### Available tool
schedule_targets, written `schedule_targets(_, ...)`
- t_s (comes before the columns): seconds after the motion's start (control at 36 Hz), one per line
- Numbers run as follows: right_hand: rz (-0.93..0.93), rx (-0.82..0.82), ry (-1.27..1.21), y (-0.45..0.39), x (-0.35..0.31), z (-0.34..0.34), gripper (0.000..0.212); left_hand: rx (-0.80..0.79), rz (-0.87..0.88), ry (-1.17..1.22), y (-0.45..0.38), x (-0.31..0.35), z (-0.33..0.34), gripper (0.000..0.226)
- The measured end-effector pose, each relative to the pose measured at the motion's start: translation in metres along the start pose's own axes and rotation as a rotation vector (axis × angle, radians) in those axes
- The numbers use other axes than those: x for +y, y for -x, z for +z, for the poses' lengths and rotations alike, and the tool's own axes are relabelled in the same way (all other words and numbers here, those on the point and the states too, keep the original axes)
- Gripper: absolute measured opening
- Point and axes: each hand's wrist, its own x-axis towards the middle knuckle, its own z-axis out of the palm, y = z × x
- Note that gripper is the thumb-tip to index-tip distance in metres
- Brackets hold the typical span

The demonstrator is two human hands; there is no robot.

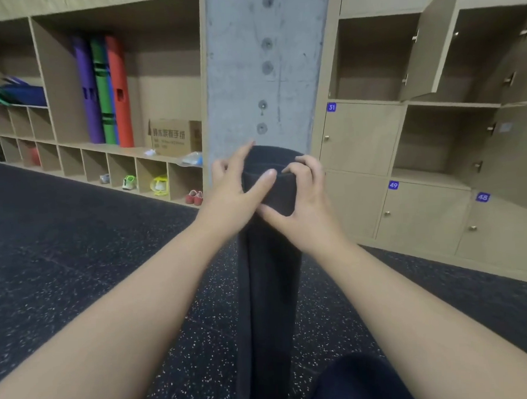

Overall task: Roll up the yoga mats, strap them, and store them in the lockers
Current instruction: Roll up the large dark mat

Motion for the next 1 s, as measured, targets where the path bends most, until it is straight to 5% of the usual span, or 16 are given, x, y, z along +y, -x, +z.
schedule_targets(0.33, 0.076, -0.089, 0.05, 0.045, 0.031, 0.023, 0.078, -0.123, -0.056, -0.25, 0.025, -0.036, 0.025, 0.057)
schedule_targets(0.75, 0.155, -0.052, -0.006, 0.069, 0.032, 0.047, 0.097, -0.152, -0.133, -0.114, 0.036, -0.057, 0.032, 0.07)
schedule_targets(1.0, 0.172, -0.072, -0.04, 0.078, 0.025, 0.039, 0.101, -0.142, -0.08, -0.118, 0.042, -0.056, 0.037, 0.054)
